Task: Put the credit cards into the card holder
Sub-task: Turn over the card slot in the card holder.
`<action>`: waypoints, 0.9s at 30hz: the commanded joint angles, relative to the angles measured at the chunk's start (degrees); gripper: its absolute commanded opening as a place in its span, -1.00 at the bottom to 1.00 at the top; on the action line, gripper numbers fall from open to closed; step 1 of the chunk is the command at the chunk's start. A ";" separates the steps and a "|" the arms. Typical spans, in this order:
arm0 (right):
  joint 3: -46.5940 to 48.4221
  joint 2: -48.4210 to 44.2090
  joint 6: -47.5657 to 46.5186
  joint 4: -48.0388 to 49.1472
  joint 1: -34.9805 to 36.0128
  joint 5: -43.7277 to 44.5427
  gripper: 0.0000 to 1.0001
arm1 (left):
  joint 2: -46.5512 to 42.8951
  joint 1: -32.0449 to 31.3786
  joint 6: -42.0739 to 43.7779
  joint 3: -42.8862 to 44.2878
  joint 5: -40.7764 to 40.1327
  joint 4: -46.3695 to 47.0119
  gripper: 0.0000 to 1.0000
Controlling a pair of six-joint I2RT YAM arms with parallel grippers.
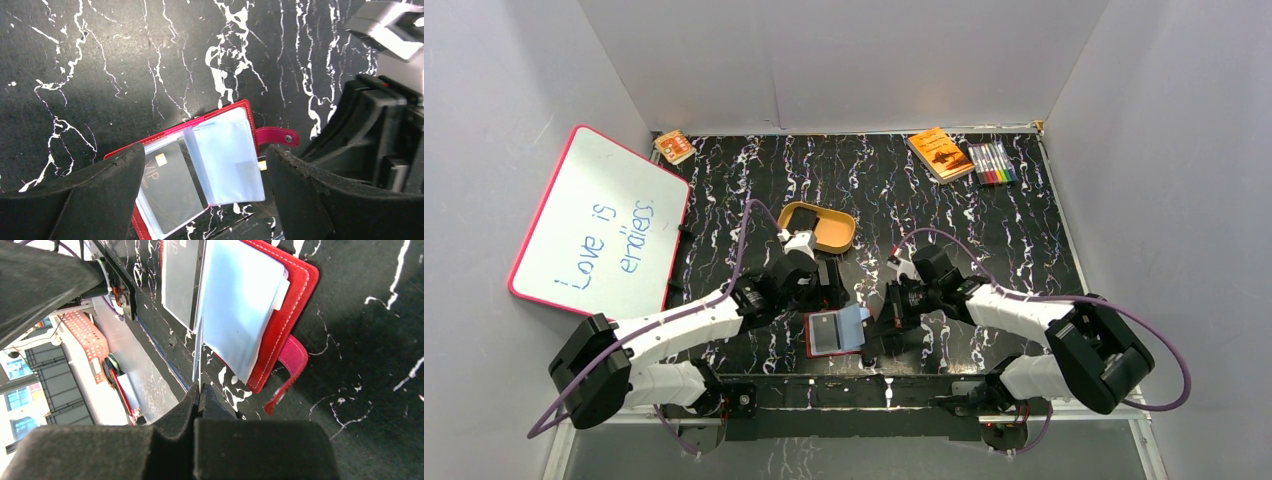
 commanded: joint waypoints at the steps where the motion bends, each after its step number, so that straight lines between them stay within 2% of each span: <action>1: 3.48 1.69 0.30 3.09 1.36 -1.58 -1.00 | -2.19 0.22 0.54 2.47 -0.10 -2.43 0.76; 14: 6.59 4.72 1.72 5.11 4.61 -0.83 -1.00 | -0.20 0.19 -2.58 0.95 8.02 -0.42 0.56; 19: 6.82 5.50 1.67 5.18 4.83 -0.63 -1.00 | 0.07 0.23 -2.19 1.04 8.54 -0.56 0.48; 22: 6.73 5.65 1.65 5.22 4.90 -0.56 -1.00 | 0.37 0.24 -1.65 1.06 8.54 -1.01 0.31; 27: 6.72 5.48 1.72 5.06 4.98 -0.40 -1.00 | 1.22 0.27 -1.23 0.46 10.69 -0.73 -0.21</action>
